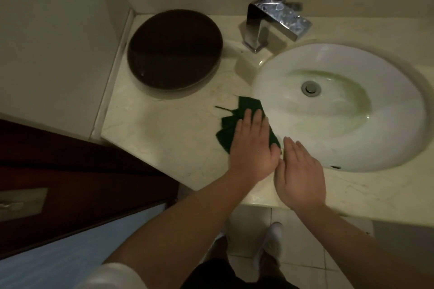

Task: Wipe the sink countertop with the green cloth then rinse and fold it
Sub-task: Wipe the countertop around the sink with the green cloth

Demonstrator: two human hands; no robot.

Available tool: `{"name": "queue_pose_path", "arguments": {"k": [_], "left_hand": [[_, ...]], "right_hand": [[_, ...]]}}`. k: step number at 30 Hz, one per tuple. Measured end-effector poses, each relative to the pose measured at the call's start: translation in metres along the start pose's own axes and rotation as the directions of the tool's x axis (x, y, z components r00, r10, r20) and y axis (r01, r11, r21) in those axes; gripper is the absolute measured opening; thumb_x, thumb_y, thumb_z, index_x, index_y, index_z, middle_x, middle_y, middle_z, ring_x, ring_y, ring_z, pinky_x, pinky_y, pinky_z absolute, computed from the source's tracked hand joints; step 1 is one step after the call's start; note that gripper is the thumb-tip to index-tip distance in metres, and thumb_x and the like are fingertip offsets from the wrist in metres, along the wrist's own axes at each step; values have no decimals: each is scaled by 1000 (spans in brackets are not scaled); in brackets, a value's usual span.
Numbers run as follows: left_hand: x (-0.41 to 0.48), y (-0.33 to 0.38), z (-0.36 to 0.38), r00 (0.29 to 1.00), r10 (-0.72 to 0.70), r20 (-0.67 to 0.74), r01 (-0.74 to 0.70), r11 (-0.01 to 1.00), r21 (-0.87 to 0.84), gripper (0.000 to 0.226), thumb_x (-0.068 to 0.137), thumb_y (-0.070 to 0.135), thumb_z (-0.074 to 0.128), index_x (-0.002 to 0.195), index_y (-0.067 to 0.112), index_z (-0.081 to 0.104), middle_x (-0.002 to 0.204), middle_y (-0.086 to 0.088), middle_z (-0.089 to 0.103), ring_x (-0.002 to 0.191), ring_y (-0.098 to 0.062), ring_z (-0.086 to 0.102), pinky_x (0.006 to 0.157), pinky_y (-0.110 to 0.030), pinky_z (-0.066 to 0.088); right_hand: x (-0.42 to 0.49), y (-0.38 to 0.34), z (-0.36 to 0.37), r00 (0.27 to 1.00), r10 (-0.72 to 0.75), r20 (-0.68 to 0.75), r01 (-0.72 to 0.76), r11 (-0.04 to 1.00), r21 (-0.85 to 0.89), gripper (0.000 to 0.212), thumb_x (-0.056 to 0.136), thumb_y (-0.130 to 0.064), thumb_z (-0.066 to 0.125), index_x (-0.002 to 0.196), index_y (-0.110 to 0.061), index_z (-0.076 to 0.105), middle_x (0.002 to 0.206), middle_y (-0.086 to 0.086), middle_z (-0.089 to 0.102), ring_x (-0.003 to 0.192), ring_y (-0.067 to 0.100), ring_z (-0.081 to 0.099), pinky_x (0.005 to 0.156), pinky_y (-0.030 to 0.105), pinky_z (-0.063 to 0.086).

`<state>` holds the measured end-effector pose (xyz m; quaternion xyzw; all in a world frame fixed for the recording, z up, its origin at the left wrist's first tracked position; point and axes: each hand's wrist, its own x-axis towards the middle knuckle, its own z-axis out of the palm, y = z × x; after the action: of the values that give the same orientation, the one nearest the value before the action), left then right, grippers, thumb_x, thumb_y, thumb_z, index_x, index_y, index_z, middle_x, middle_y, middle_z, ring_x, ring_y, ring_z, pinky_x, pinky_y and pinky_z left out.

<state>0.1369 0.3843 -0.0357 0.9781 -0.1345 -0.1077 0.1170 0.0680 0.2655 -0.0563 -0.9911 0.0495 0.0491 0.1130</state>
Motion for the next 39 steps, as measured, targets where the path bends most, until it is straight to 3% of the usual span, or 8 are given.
{"name": "queue_pose_path", "arguments": {"k": [5,13,19,26,28,31,35,39], "left_hand": [[-30,-32,0,997,76,-2,-76,997,-1,71,92,42,31,154,10,18,162,-9,17,150,-26,8,122,-39,5],[-76,-168,-19,912,-396,-107,397,918,-4,74,93,44,22,155,9,4,164,-11,7,150,-26,1,122,-40,4],[-83,-109,-3,849,-505,-153,503,862,-53,76,89,42,19,154,4,11,162,-15,14,149,-31,7,122,-45,10],[-89,27,21,966,-253,-44,239,948,-210,74,89,40,18,154,4,13,162,-14,11,150,-30,5,122,-42,4],[-88,45,12,976,-219,-5,196,881,-430,61,96,29,25,152,7,22,160,-12,23,148,-26,18,119,-35,16],[-79,34,-14,897,-441,-22,286,618,-732,44,96,10,42,141,12,45,143,-7,50,125,-16,46,100,-22,31],[-49,-15,-8,881,-424,-210,287,832,-476,51,92,12,44,142,3,40,150,-18,41,141,-32,31,115,-42,25],[-42,-36,11,925,-358,-125,340,930,-141,63,96,24,39,150,-2,21,160,-20,17,148,-38,9,119,-53,10]], "right_hand": [[-2,0,-1,1000,10,-8,-10,1000,6,56,96,-31,32,146,-7,40,147,9,48,138,26,42,105,41,39],[-2,-1,-2,1000,15,-16,-14,999,34,54,97,-29,34,146,-8,39,146,9,49,138,26,41,104,42,38],[-3,0,1,999,-4,-54,8,997,76,52,97,-27,38,145,-7,40,145,9,51,137,27,42,104,41,38],[0,8,-11,989,90,-116,-30,900,434,42,96,-16,44,136,-11,56,126,8,66,111,26,63,102,22,35],[-6,10,-19,995,80,-58,-44,883,467,44,97,-19,42,140,-15,50,140,8,55,132,25,48,114,26,14],[-19,2,-34,991,9,-131,23,969,244,53,90,-27,42,142,-17,48,148,4,48,141,28,36,117,46,18],[-34,-35,-13,945,-327,8,320,930,179,62,87,-32,45,147,-15,41,155,10,37,146,30,25,117,51,21],[-38,-25,3,944,-328,25,323,940,108,60,91,-38,43,148,-21,38,157,5,33,148,25,22,118,46,20]]}}
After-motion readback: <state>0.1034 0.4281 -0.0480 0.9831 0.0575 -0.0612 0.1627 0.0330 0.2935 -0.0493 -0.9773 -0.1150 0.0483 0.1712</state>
